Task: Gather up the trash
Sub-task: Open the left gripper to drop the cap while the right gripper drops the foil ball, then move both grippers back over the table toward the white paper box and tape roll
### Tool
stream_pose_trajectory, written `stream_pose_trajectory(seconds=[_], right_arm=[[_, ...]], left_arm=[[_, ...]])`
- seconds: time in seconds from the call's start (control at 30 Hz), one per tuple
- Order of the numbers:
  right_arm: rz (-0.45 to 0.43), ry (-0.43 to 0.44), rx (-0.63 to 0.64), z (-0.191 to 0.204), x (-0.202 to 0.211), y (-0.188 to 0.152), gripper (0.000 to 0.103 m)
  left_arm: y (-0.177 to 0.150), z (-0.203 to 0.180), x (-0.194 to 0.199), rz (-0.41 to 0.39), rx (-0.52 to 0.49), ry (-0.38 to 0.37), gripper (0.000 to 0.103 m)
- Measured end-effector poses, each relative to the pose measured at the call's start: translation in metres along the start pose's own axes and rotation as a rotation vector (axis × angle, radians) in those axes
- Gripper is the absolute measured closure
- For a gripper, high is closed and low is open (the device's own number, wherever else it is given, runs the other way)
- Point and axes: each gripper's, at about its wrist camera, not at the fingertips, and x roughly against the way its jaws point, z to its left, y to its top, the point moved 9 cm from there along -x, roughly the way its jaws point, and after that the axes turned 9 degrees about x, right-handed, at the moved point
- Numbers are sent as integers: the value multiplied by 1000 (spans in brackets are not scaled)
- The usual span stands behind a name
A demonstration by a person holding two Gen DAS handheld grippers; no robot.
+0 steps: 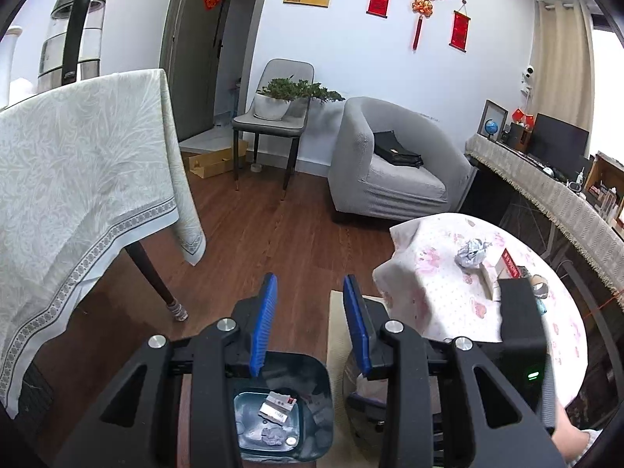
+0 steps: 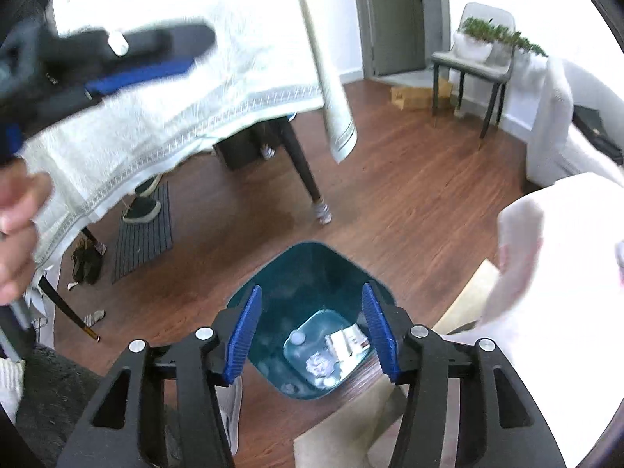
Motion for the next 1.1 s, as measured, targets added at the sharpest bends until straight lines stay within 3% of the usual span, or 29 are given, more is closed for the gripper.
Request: stream_pose_trajectory(seconds=[0.37, 1.1], right_arm=[[-67, -77, -45, -50, 57, -10, 51], [-131, -231, -178, -139, 151, -70, 51]], left_arm=[[-9, -53, -16, 16, -64, -31, 61], [-45, -171, -51, 86, -171, -153, 52]])
